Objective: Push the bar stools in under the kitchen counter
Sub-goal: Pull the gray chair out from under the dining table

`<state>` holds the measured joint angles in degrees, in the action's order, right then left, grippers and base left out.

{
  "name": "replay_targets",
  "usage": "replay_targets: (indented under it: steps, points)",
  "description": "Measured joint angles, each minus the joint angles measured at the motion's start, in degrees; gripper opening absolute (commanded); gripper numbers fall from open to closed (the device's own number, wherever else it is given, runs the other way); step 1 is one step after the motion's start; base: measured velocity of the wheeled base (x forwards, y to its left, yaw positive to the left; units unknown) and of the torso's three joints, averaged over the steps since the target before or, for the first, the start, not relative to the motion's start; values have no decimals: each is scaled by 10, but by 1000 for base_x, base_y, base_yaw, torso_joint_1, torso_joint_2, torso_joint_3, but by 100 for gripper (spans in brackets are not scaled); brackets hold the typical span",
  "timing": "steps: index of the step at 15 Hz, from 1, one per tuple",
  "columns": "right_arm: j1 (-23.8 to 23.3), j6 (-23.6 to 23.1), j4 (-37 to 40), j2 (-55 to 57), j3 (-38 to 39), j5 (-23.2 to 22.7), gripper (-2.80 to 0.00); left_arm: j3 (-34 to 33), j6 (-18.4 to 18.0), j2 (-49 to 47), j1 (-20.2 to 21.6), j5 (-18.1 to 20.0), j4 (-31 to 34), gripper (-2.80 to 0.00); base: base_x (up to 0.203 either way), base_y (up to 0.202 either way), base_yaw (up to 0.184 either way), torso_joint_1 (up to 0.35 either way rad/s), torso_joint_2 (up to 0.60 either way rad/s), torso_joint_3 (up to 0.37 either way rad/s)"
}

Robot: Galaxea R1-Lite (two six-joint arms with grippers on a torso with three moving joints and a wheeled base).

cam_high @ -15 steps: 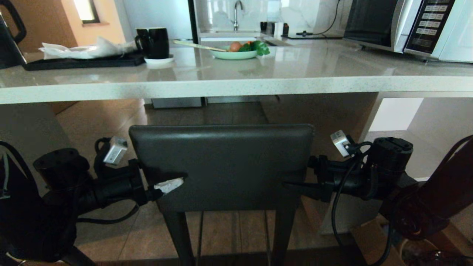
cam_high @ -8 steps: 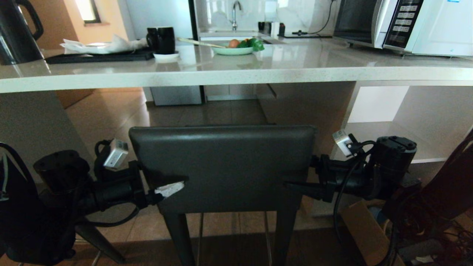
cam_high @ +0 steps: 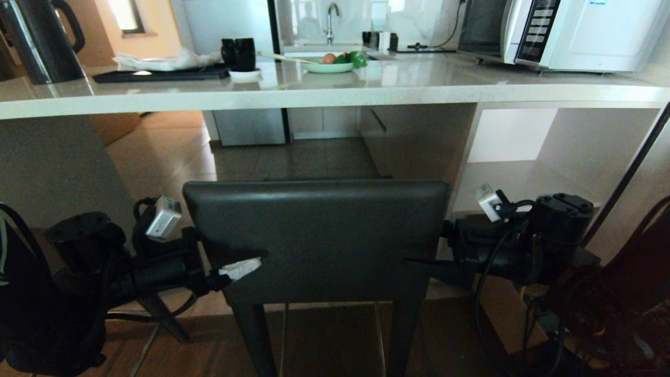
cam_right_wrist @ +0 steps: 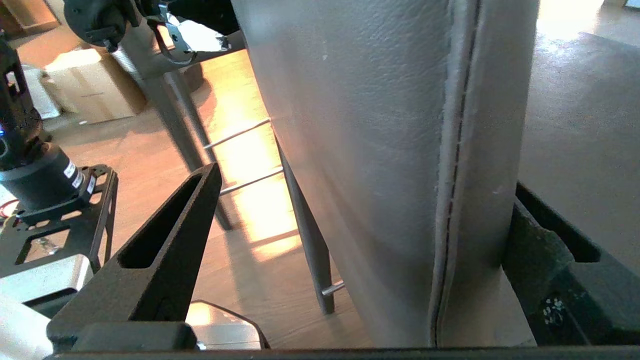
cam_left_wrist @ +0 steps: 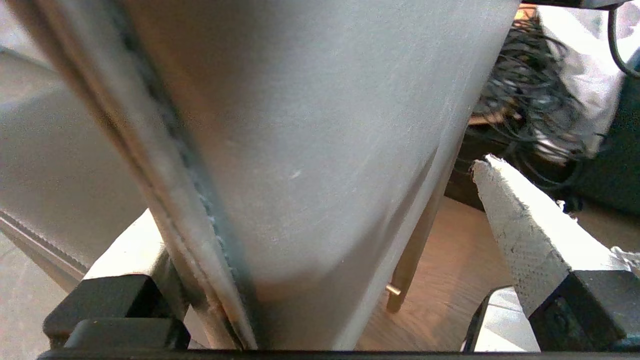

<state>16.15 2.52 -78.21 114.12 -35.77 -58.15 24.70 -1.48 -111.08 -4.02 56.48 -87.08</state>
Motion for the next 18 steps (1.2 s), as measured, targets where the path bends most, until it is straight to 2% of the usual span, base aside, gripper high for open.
replay_targets:
  steps: [10,18]
  points:
    - [0,0,1,-1,1,0,0,1,-1,1,0,0,-1,0,-190,0,-2,3,2,3]
    - [-4,0,0,-2,5,0,0,-4,0,1,1,-2,-1,0,-13,0,0,-1,0,0]
